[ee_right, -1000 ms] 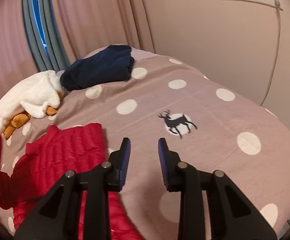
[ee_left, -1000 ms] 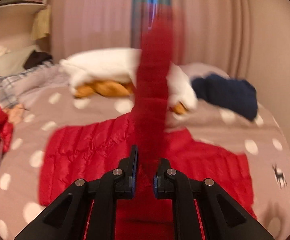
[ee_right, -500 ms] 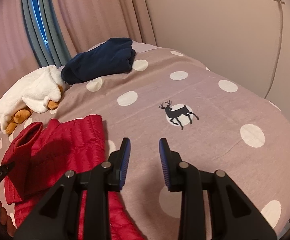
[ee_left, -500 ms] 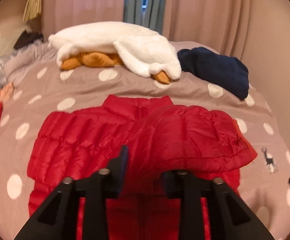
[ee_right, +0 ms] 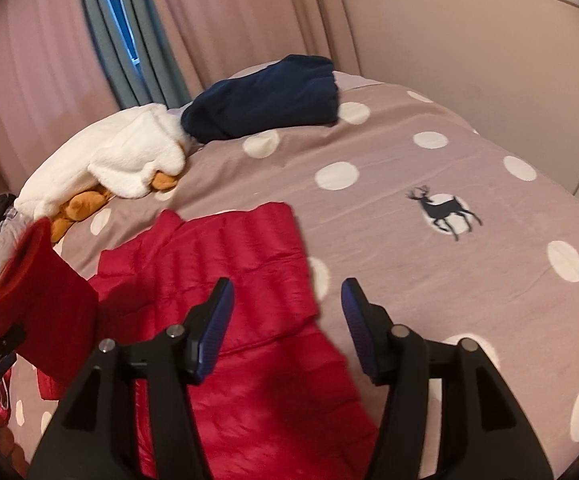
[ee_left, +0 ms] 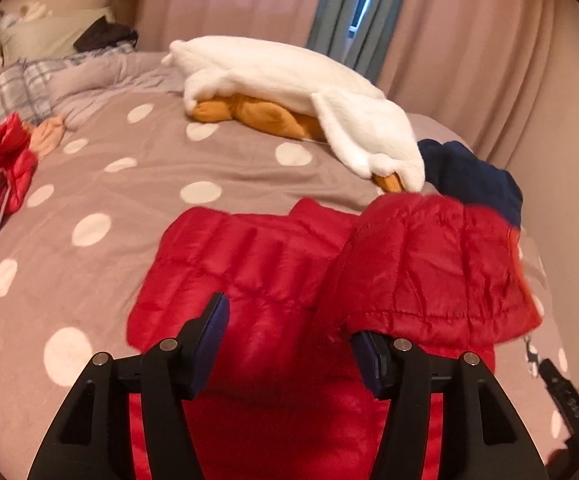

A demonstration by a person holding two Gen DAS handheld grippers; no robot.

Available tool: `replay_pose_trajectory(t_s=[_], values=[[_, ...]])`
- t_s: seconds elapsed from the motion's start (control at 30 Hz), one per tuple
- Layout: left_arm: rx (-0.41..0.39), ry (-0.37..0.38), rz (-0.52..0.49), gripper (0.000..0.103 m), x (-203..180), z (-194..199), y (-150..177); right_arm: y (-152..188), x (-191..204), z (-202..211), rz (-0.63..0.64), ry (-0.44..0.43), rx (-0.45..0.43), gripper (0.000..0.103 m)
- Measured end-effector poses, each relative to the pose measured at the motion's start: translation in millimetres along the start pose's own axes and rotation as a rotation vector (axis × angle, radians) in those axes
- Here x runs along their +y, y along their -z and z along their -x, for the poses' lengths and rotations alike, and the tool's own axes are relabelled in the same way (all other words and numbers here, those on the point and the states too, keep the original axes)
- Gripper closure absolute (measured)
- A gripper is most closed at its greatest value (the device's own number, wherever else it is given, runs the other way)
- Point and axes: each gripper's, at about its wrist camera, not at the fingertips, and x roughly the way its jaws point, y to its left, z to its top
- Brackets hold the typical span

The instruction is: Fold large clothes

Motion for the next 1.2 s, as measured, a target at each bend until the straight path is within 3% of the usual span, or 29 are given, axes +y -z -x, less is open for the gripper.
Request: replay_pose_trajectory(t_s=[0.2, 0.4, 0.63, 0.87, 1.03, 1.2], values=[[-0.016, 0.073, -0.081, 0.045, -14, 13, 2, 6, 13, -3, 0.000, -0.013, 0.013, 0.046], [0.047, 0.192, -0.058, 0.045, -35, 14, 11, 3, 1, 6, -0.010, 0.011, 0.003, 0.046], [-0.024, 0.118, -0.052, 0.045, -32, 27, 14, 0, -15, 15, -0.037, 0.010, -0.010, 0.042], [-0.061, 0.033, -0.011, 0.045, -7, 26, 8, 6, 8, 7, -0.003, -0.025, 0.023, 0.042], [-0.084, -0.008, 0.009, 0.045, 13, 18, 5, 6, 28, -9, 0.011, -0.063, 0.040, 0.023], [-0.083, -0.031, 0.057, 0.045, 35, 3, 2, 11, 46, -43, 0.012, -0.080, 0.098, 0.017]])
